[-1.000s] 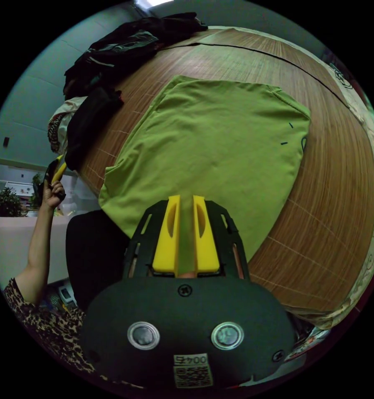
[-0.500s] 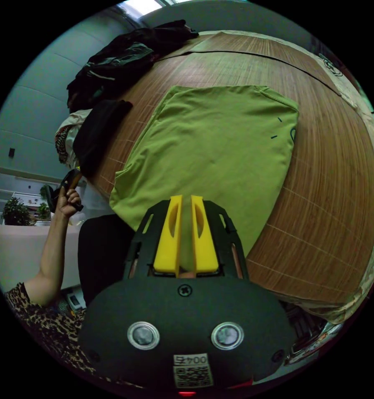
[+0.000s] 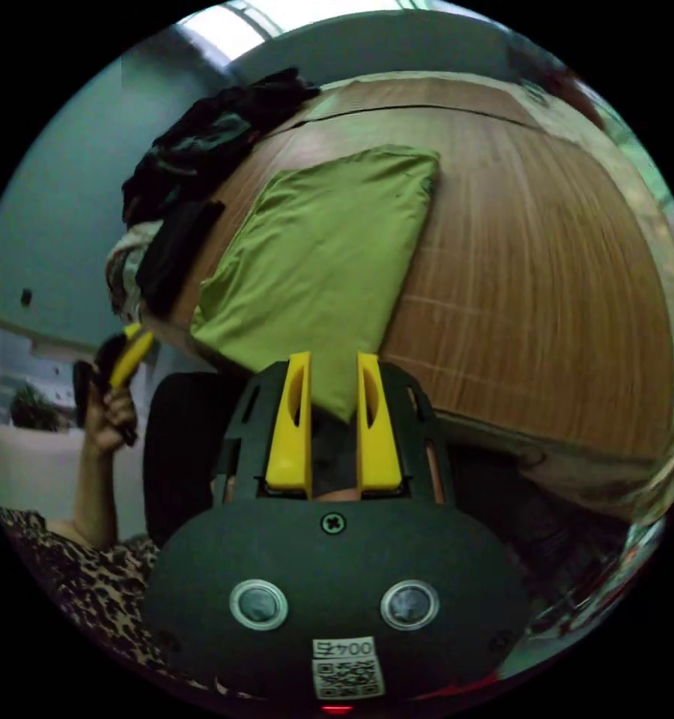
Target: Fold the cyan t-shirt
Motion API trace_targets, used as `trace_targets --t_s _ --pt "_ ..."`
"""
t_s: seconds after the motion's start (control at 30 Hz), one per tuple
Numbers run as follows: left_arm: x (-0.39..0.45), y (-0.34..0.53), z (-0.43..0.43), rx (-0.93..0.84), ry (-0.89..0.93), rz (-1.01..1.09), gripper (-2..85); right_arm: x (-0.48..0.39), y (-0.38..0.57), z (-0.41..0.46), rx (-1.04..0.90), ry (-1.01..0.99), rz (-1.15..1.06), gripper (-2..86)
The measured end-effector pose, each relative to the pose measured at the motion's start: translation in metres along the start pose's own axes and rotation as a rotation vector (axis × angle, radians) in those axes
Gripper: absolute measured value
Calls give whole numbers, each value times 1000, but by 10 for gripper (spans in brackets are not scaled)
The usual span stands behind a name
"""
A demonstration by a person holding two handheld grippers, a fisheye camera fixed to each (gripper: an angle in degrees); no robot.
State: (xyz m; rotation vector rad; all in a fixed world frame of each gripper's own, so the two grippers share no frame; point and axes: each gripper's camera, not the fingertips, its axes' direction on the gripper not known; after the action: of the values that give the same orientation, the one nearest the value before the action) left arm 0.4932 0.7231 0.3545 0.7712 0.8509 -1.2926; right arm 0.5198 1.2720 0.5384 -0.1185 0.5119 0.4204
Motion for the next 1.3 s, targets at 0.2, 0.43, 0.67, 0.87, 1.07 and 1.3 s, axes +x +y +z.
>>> trace_targets --t_s 0.2,0.43,0.67,0.87,1.07,1.3 --pt "27 47 91 -263 98 12 86 72 52 25 -16 -211 221 74" --pt "21 75 142 -359 139 -84 101 118 86 59 -45 -335 301 66" --pt "27 74 161 -362 138 -88 106 161 109 80 -40 -445 358 98" --pt "31 74 174 -358 144 -112 112 181 115 92 -48 -493 341 40" --pt "32 81 186 -336 187 -155 128 193 126 86 11 -580 332 13" --pt "42 86 199 -281 309 -199 142 198 133 78 -9 -674 314 4"
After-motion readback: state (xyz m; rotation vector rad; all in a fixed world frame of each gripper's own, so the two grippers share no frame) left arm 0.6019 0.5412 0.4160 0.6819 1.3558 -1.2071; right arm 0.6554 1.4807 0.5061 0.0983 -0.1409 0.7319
